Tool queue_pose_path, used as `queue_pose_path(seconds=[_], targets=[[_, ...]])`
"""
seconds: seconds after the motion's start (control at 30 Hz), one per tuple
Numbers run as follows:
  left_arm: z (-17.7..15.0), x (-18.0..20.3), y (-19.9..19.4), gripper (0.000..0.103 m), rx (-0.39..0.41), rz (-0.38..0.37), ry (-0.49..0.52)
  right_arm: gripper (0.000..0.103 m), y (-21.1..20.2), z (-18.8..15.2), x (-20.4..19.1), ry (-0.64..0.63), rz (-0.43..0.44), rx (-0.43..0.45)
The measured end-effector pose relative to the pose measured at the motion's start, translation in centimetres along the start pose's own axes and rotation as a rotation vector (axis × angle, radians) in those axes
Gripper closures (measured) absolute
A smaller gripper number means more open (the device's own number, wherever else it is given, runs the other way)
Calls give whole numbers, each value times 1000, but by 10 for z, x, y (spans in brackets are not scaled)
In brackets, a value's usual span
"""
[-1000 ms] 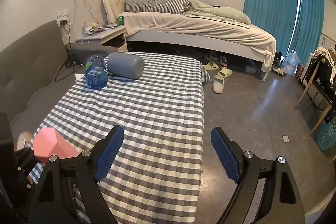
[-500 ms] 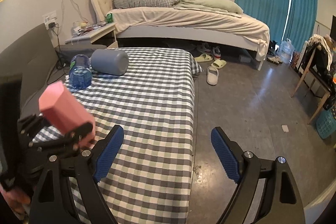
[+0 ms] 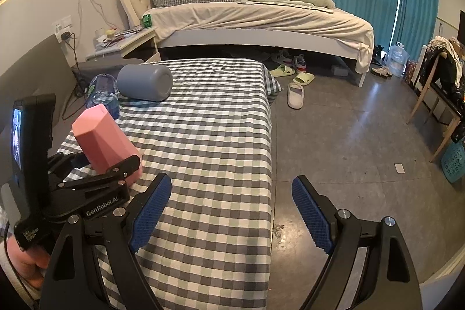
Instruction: Flip cup upside down
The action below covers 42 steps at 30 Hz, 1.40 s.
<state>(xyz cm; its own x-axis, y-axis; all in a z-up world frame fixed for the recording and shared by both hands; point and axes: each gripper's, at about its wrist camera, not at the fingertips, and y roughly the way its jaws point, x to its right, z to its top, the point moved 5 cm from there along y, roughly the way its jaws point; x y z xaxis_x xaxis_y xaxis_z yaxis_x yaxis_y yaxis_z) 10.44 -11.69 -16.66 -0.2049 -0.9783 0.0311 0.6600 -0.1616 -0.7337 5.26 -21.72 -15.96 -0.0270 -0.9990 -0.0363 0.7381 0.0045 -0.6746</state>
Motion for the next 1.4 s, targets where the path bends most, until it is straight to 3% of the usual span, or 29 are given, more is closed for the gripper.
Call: queue_pose_path(seconds=[0.2,0.5,0.63,0.73,0.83,0.97,1.17,1.4], targets=[[-13,-6,-11,16,-26,-30,-79,18,-3,-1,1,-2,-2,9],[-47,-5,-66,16,-51,-6,-16,13,-36,2,4,18,-14,91],[-48,-13,-105,16,-4,11,-12,11,-63,3,-3,21,-8,147],[-41,-23,-141,14,62,23,-25,10,-83,-2,-11,19,-3,182],[-35,-33,-168,6,121,37,-40,5,-103,-15,-20,36,12,198],[-33,-45,-204,6,226,59,-56,0,-126,-22,-34,14,11,256],[-41,-57,-219,6,311,81,-65,0,-150,-34,-53,-11,-2,342],[-54,-67,-208,6,285,117,-69,0,-136,-42,-72,-51,2,348]])
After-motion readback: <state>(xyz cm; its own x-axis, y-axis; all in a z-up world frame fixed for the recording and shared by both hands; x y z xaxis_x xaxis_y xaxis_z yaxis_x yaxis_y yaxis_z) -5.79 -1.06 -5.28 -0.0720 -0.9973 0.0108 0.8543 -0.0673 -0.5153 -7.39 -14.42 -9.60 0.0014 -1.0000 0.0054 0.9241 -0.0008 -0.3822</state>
